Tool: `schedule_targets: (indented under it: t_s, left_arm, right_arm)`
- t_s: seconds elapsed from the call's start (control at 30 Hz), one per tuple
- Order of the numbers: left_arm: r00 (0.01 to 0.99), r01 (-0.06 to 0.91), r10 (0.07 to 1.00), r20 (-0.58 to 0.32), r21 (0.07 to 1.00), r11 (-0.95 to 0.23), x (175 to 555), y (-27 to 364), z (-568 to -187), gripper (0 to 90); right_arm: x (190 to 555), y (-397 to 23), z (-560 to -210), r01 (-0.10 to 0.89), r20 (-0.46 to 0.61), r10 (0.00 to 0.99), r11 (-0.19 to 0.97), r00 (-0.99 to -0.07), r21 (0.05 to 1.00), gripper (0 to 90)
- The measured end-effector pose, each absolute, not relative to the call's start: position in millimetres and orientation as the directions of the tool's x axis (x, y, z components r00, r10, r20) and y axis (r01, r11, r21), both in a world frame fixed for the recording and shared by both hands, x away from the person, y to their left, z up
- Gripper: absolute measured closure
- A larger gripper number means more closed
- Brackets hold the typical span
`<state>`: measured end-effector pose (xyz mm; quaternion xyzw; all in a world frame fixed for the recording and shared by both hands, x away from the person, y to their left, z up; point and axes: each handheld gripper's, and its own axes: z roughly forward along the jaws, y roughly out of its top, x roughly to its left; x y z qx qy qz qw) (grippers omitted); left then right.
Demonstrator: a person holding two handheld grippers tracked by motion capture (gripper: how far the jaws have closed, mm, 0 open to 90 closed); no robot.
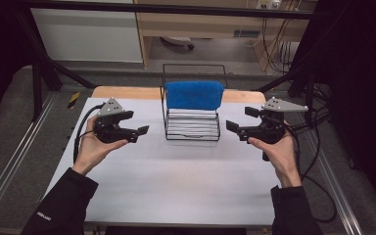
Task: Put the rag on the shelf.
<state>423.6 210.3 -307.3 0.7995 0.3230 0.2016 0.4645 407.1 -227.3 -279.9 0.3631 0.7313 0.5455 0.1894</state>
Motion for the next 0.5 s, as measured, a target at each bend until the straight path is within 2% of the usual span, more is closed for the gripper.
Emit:
schedule_targets:
  t_s: [0.1, 0.23, 0.5]
  left_arm:
    - [0.697, 0.337, 0.716, 0.031, 0.868, -0.365, 418, 218, -318, 10.9]
    - [0.679, 0.355, 0.734, 0.026, 0.863, -0.359, 413, 230, -335, 6.9]
    - [0.665, 0.403, 0.747, -0.005, 0.844, -0.353, 400, 245, -373, 6.4]
  right_arm:
    - [403, -230, -289, 0.342, 0.118, 0.74, 0.157, -0.662, 0.926, 3.0]
    - [400, -234, -306, 0.368, 0.134, 0.738, 0.164, -0.661, 0.915, 1.8]
    - [392, -242, -348, 0.414, 0.156, 0.732, 0.185, -0.663, 0.891, 0.5]
